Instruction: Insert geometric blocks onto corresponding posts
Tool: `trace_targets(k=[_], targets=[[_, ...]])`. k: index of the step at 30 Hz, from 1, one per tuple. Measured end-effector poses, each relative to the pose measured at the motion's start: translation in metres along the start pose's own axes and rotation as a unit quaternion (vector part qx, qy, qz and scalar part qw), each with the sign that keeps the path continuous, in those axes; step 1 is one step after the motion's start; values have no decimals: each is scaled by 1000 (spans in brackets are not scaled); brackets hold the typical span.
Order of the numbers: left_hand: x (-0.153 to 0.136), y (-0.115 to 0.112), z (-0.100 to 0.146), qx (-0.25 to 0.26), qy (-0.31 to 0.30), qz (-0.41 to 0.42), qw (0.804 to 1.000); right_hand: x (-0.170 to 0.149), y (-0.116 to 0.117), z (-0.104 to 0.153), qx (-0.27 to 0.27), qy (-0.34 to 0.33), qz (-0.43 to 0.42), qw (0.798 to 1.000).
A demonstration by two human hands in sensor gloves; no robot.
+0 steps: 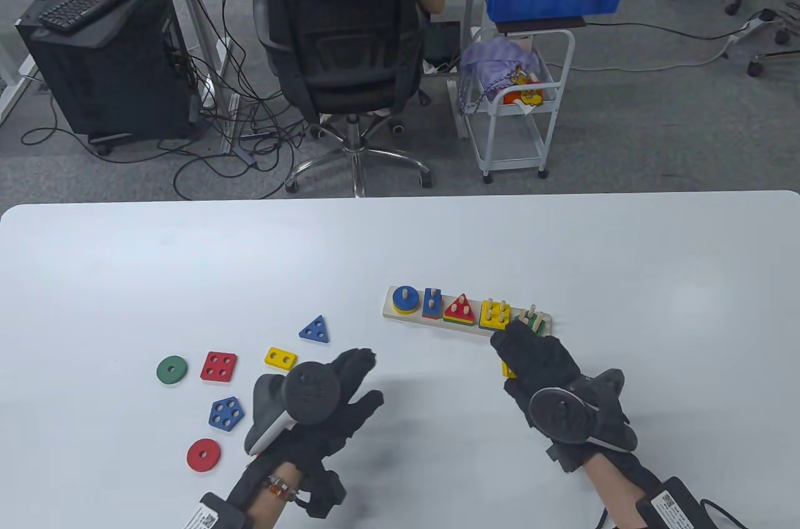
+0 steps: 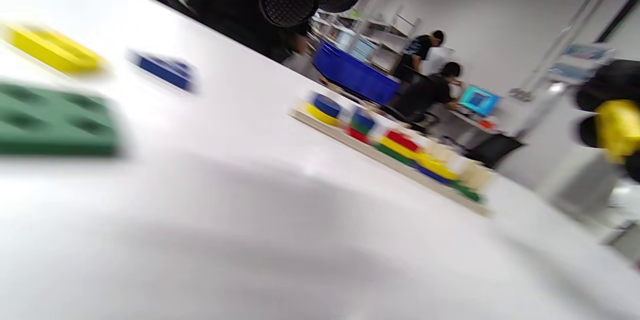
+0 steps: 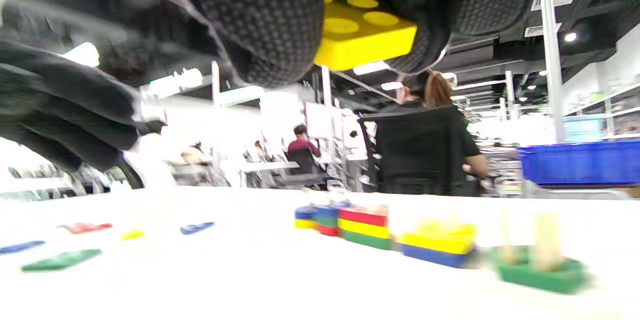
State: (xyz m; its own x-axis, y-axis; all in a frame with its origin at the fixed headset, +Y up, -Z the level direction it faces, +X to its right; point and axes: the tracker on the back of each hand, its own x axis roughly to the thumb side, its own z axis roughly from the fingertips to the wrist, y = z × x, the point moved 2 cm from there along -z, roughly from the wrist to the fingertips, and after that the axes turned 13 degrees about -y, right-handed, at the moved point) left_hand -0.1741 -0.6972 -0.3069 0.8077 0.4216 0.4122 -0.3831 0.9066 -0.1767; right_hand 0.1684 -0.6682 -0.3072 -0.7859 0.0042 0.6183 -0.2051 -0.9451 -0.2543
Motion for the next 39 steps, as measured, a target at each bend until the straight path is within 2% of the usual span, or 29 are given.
trace_targets(k=[6,11,15,26,34,39], targets=[[-52,21,44,40,97,-89,990,-52,11,-21,73,93,-40,992],[-81,32,64,54,160,-108,980,-77,24,-34,95,150,-31,984],[-97,36,70,63,192,-98,974,-91,39,-44,112,182,-34,976],[-102,27,66,30,205,-115,972,-99,75,-59,156,198,-39,967],[-101,24,65,16,202,-112,973,-104,81,-58,167,218,-47,961],[-96,22,63,8,191,-117,975,-101,79,-54,162,208,-46,963]])
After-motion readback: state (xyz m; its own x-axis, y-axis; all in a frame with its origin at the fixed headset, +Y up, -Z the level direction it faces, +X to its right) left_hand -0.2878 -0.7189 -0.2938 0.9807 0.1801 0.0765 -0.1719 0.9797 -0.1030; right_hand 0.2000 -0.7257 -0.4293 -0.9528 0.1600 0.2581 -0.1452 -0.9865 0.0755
